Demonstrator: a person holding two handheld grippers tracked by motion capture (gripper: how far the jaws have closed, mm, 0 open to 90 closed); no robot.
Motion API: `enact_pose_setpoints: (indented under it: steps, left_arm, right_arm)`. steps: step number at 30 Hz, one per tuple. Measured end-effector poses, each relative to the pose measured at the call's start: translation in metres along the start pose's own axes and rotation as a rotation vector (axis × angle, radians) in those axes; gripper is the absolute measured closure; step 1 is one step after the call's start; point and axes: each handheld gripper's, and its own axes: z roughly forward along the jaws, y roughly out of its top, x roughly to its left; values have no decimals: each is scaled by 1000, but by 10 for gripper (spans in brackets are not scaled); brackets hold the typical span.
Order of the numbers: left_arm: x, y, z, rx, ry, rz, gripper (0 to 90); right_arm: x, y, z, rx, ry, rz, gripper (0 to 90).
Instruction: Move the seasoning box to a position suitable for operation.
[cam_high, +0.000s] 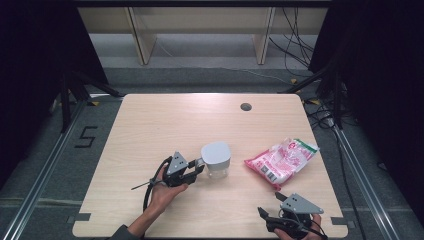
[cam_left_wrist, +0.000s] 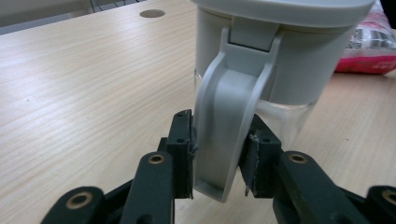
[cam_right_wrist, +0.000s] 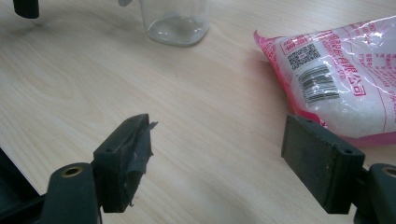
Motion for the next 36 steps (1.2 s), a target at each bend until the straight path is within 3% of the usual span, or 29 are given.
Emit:
enact_pose_setpoints:
  steps: [1, 2, 4, 8, 11, 14, 20, 24, 27, 31, 36]
  left_arm:
    - [1, 0, 0, -3, 7, -6, 674]
    - [2, 0, 0, -8, 10, -16, 674]
    - [6, -1, 0, -12, 1, -55, 668]
    - [6, -1, 1, -19, 26, -21, 677]
    - [5, -1, 2, -21, 46, -24, 683]
    - [4, -1, 1, -5, 53, 28, 694]
    - [3, -1, 3, -14, 9, 33, 694]
    - [-1, -2, 4, -27, -44, 34, 692]
    - [-4, -1, 5, -21, -50, 38, 692]
    - [-4, -1, 5, -17, -54, 23, 687]
    - [-1, -1, 4, -13, -89, -14, 660]
  right_arm:
    - [1, 0, 0, 5, 0, 18, 250]
    - [0, 0, 0, -2, 6, -7, 251]
    - [0, 0, 0, -1, 7, -7, 251]
    - [0, 0, 0, 4, 13, -7, 250]
    - [1, 0, 0, 4, 14, -6, 250]
    - [0, 0, 0, 3, 13, -7, 250]
    - [0, 0, 0, 3, 4, -8, 250]
    - [0, 0, 0, -1, 5, -5, 250]
    - [-1, 0, 0, 0, 15, -1, 250]
    - [-2, 0, 2, -5, 24, -17, 250]
    - [-3, -1, 1, -10, 18, -24, 250]
